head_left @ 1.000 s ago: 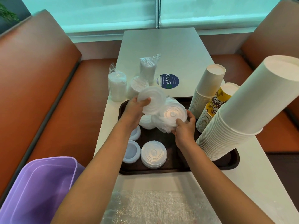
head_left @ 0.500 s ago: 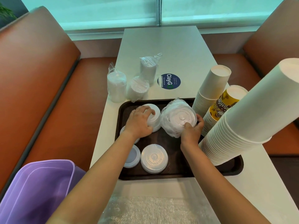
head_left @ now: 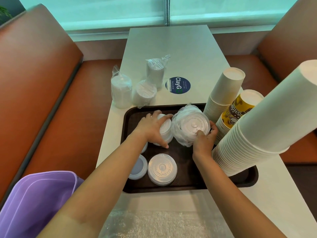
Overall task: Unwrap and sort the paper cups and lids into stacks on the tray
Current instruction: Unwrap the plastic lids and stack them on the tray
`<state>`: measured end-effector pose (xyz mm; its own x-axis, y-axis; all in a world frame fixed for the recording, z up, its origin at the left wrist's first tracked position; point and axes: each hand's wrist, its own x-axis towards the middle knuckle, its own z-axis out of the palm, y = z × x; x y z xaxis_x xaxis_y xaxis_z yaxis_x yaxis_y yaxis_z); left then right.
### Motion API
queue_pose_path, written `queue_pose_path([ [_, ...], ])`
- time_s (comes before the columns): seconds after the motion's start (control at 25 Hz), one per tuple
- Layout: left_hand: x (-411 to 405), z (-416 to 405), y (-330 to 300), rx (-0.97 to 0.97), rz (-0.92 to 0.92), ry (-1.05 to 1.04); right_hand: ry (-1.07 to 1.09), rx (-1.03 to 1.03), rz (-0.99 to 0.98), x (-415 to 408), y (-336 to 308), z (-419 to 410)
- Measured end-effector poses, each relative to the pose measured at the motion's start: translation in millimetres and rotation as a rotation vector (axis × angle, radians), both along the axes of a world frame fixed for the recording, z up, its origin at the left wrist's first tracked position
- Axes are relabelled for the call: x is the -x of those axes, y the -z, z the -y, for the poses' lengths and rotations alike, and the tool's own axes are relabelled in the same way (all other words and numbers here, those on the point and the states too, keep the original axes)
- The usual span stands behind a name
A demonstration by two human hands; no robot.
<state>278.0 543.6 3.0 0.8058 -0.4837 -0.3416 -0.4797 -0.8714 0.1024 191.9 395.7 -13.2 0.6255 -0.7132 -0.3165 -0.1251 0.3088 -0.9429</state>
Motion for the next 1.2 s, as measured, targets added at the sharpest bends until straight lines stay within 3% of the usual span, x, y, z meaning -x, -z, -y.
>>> queue_pose_path([
  [0.44,-10.7,2.4,8.7,-0.019,0.111,-0.052,-0.031,0.033,-0.015,-3.3,8.9,-0.9],
  [0.56,-13.1,-2.0,7.4,0.004,0.066,-0.040,-0.061,0.041,-0.024,-1.2,8.5,-2.9],
  [0.64,-12.1,-8.3,1.5,0.218,0.017,-0.116,-0.076,0.055,-0.018,1.0,6.3,-3.8],
  [0.68,-9.0,-11.3,-4.1,0.425,0.027,-0.192,-0.078,0.058,-0.011,1.9,4.6,-3.6],
  [0.76,3.1,-12.2,-15.3,0.868,0.201,-0.343,-0.084,0.066,0.009,3.4,-0.1,-3.8],
  [0.84,20.6,-3.2,-31.7,1.058,0.410,-0.332,-0.123,0.086,0.033,5.4,-5.7,-6.4],
  [0.92,39.5,11.9,-47.2,1.034,0.343,-0.138,-0.183,0.098,0.093,8.7,-11.4,-10.4],
  [1.0,49.9,25.1,-53.0,0.788,0.184,0.006,-0.228,0.097,0.156,10.7,-16.3,-13.2],
  [1.12,50.4,27.0,-51.0,0.408,0.204,0.002,-0.262,0.126,0.178,14.4,-21.2,-15.9],
  [1.2,49.5,22.4,-50.7,0.389,0.214,-0.047,-0.280,0.107,0.181,16.4,-24.0,-15.8],
])
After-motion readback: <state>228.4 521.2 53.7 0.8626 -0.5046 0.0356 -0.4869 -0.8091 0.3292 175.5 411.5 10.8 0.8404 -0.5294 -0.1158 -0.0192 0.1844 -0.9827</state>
